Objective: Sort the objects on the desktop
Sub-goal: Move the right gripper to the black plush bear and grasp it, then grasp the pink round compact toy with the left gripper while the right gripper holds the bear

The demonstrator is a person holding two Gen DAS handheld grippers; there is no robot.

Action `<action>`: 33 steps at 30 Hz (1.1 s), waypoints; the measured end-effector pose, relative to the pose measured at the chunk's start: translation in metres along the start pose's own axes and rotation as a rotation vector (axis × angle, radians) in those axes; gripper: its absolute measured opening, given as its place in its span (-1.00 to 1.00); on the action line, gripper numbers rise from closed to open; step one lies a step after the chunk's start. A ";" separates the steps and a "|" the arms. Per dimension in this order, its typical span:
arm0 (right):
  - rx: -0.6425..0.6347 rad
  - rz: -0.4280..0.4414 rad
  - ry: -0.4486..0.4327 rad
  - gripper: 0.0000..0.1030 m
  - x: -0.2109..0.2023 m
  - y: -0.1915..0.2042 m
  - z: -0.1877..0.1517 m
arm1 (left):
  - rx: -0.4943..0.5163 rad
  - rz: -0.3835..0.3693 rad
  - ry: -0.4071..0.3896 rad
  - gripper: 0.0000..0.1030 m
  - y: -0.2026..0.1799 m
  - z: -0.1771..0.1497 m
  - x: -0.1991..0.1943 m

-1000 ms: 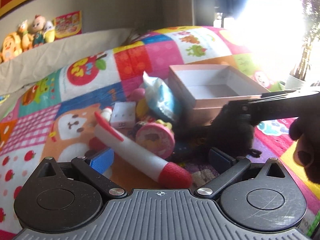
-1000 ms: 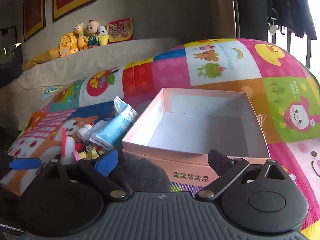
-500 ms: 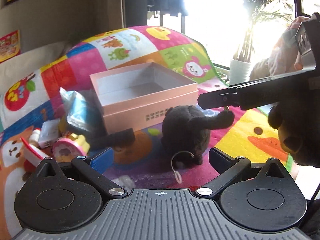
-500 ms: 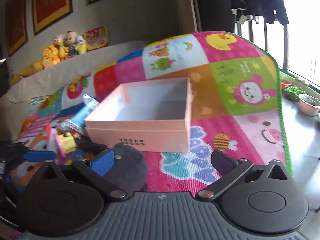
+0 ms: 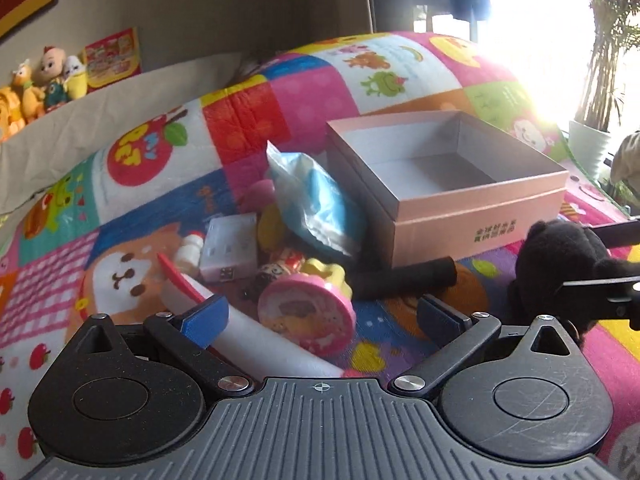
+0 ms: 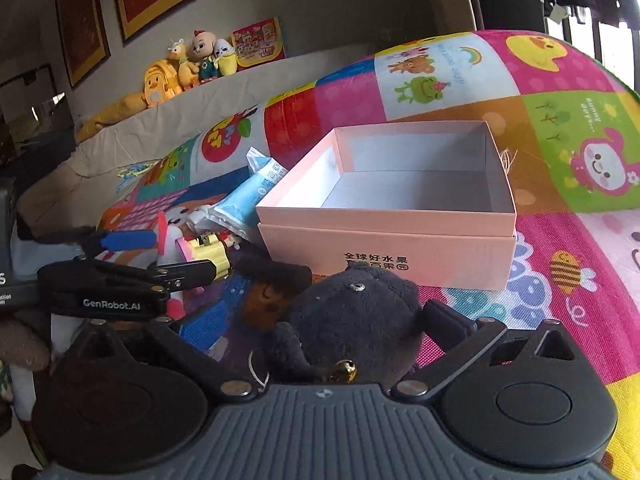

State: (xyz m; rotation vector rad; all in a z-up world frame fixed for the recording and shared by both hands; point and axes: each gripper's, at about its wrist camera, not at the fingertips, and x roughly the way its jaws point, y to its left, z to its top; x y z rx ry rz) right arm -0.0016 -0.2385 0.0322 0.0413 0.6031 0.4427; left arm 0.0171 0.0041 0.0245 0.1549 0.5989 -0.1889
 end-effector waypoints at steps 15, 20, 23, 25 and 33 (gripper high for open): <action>-0.108 -0.117 -0.036 1.00 -0.007 0.008 -0.024 | 0.070 0.176 -0.036 1.00 0.025 -0.026 -0.031; -0.174 -0.118 -0.057 1.00 -0.009 0.018 -0.027 | 0.075 0.028 -0.071 1.00 0.003 -0.011 -0.020; -0.186 -0.122 -0.072 1.00 -0.011 0.020 -0.028 | 0.047 0.034 -0.032 0.99 0.003 -0.006 0.007; -0.180 -0.120 -0.072 1.00 -0.011 0.019 -0.028 | 0.035 0.025 -0.011 0.94 0.005 -0.005 0.017; -0.140 -0.109 -0.049 1.00 -0.007 0.013 -0.027 | 0.034 0.077 0.026 0.15 0.004 -0.008 -0.007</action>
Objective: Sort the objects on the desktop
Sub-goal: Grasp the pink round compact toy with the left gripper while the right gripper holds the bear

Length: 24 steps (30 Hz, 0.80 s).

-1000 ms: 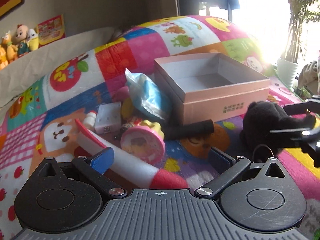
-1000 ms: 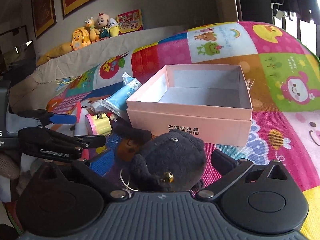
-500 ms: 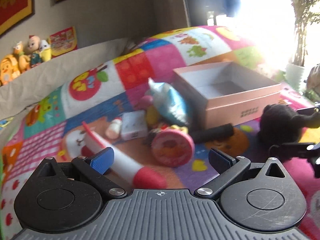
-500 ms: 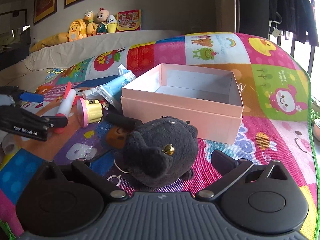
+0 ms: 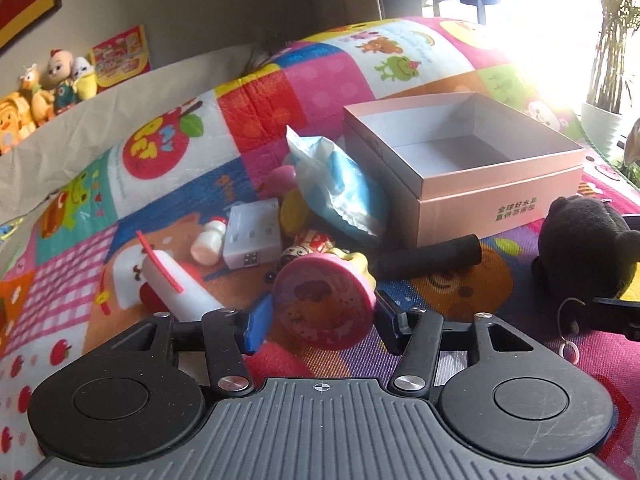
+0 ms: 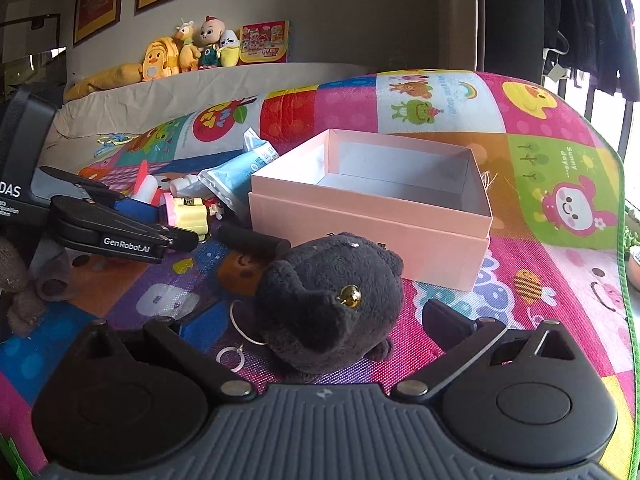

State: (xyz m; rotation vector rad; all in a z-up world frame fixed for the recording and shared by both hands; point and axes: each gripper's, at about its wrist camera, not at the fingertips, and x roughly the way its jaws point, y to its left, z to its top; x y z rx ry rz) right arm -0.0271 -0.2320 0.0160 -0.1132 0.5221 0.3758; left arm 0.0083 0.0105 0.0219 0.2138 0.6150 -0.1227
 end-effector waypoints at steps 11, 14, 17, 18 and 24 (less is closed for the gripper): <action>0.002 0.001 0.017 1.00 0.004 0.000 0.002 | 0.049 -0.068 0.020 0.17 -0.018 -0.031 -0.050; 0.025 0.003 0.032 1.00 0.011 -0.001 0.006 | 0.015 -0.097 0.012 0.42 -0.019 -0.034 -0.051; 0.078 -0.006 0.058 1.00 0.023 -0.004 0.011 | 0.022 -0.108 0.002 0.72 -0.022 -0.035 -0.050; 0.093 -0.011 0.066 1.00 0.026 -0.005 0.012 | 0.025 -0.106 -0.001 0.78 -0.023 -0.035 -0.049; 0.083 -0.009 0.098 0.56 0.025 -0.007 0.013 | 0.023 -0.112 -0.001 0.64 -0.034 -0.033 -0.028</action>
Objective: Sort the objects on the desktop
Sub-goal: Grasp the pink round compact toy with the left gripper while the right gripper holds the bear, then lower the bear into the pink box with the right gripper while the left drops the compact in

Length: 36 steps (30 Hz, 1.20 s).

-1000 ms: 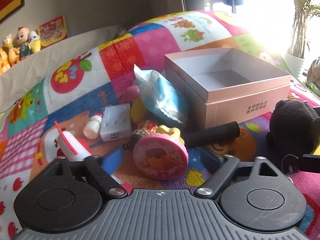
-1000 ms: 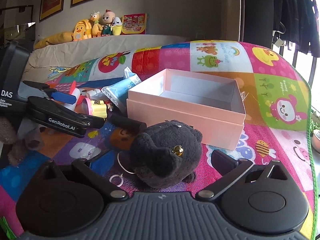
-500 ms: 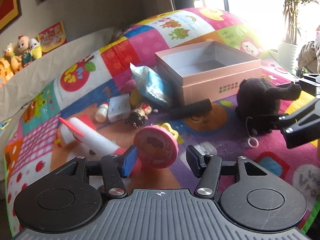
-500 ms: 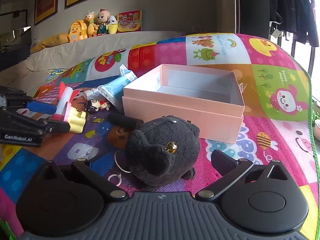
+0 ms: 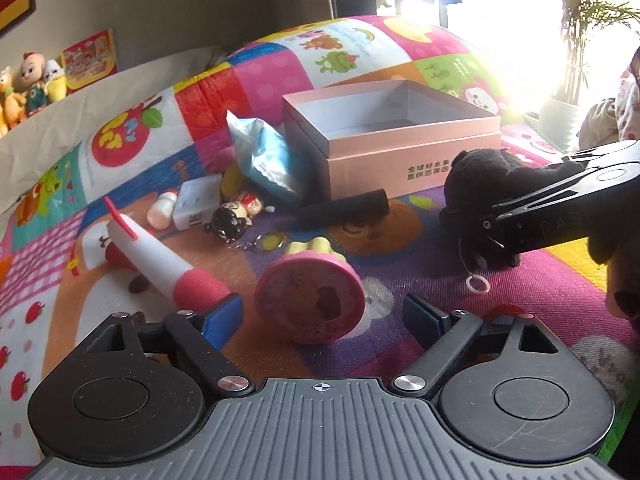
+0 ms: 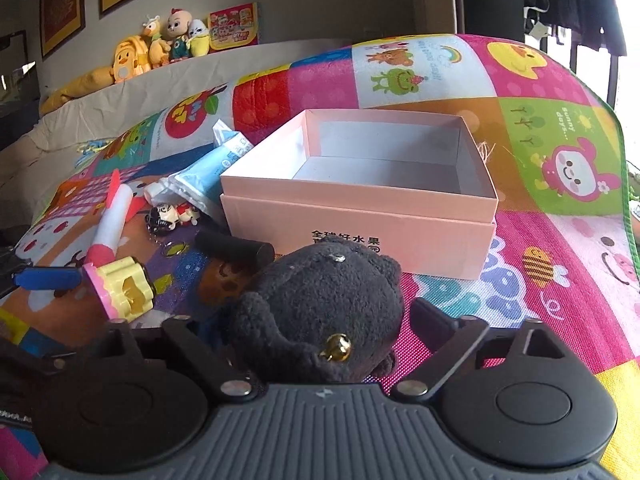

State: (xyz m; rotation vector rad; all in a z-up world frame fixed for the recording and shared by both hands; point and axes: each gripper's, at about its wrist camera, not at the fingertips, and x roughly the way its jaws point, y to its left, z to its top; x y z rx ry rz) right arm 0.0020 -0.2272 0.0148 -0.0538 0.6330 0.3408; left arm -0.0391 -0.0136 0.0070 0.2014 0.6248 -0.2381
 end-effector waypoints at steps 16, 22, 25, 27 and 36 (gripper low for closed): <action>-0.097 0.088 0.009 0.54 -0.090 -0.005 -0.008 | 0.136 -0.016 -0.076 0.19 -0.023 0.011 -0.080; -0.123 0.094 -0.096 0.54 -0.129 -0.007 0.011 | 0.198 -0.028 -0.207 0.19 -0.037 0.044 -0.094; -0.109 0.045 -0.199 0.54 -0.138 -0.015 0.037 | 0.207 -0.022 -0.266 0.19 -0.037 0.074 -0.077; -0.069 0.020 -0.257 0.54 -0.133 -0.026 0.066 | 0.204 -0.031 -0.299 0.19 -0.036 0.100 -0.056; 0.062 -0.078 -0.311 0.99 -0.050 -0.074 0.165 | -0.049 -0.027 -0.254 0.90 0.020 0.127 0.006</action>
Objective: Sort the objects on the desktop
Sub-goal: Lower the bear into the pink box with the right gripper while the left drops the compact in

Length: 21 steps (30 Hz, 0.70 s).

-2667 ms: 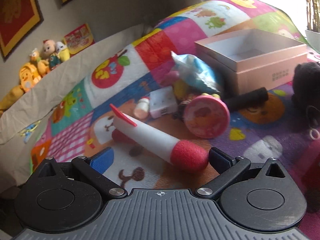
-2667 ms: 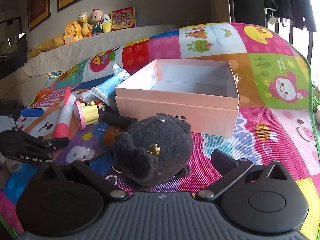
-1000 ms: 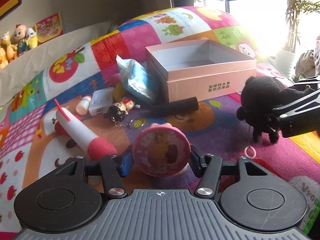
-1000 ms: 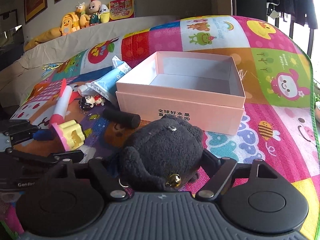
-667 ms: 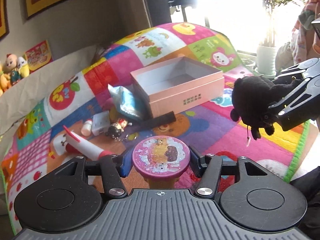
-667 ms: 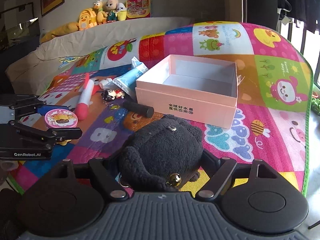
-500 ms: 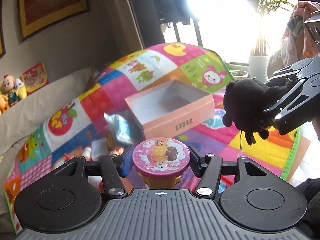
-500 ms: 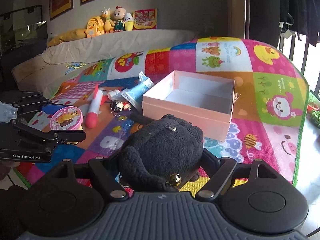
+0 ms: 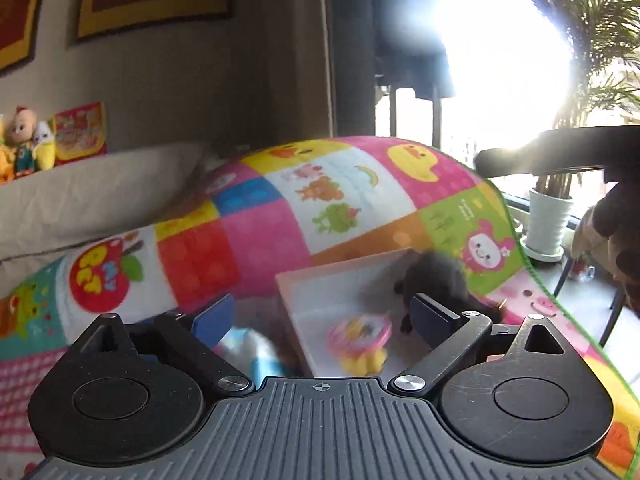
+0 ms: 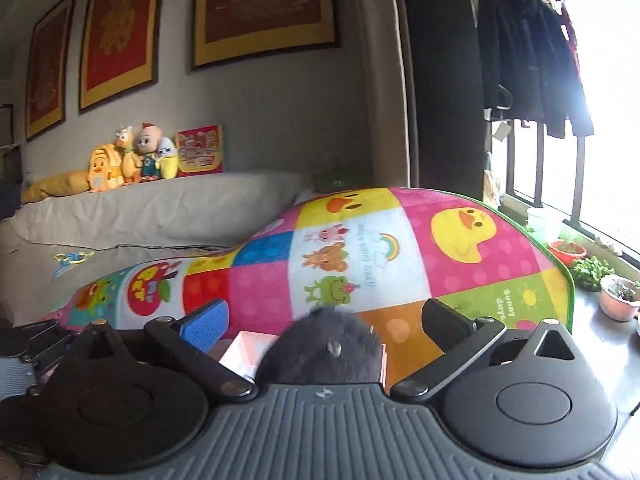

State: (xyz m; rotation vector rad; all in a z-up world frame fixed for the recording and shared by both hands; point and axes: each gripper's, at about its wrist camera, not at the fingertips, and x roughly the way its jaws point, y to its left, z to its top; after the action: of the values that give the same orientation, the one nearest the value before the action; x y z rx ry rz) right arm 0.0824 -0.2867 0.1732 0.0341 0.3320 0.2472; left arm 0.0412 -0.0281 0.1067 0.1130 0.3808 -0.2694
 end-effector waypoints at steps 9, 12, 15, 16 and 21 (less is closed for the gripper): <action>-0.157 0.127 0.129 0.93 -0.007 0.035 -0.093 | -0.100 0.179 0.214 0.95 0.051 -0.094 -0.035; -0.283 0.241 0.204 0.52 -0.003 0.074 -0.118 | -0.158 0.188 0.228 0.97 0.060 -0.106 -0.045; -0.354 0.257 0.229 0.11 0.005 0.100 -0.128 | -0.171 0.194 0.226 0.98 0.061 -0.112 -0.052; -0.339 0.263 0.245 0.11 0.009 0.104 -0.129 | -0.174 0.188 0.226 0.99 0.061 -0.114 -0.053; -0.344 0.278 0.298 0.12 0.031 0.119 -0.140 | -0.195 0.160 0.235 1.00 0.058 -0.123 -0.053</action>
State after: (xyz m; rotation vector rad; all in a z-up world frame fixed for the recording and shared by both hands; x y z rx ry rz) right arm 0.0368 -0.1645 0.0398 -0.3004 0.5783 0.5848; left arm -0.0331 0.0592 0.0169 -0.0174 0.6259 -0.0592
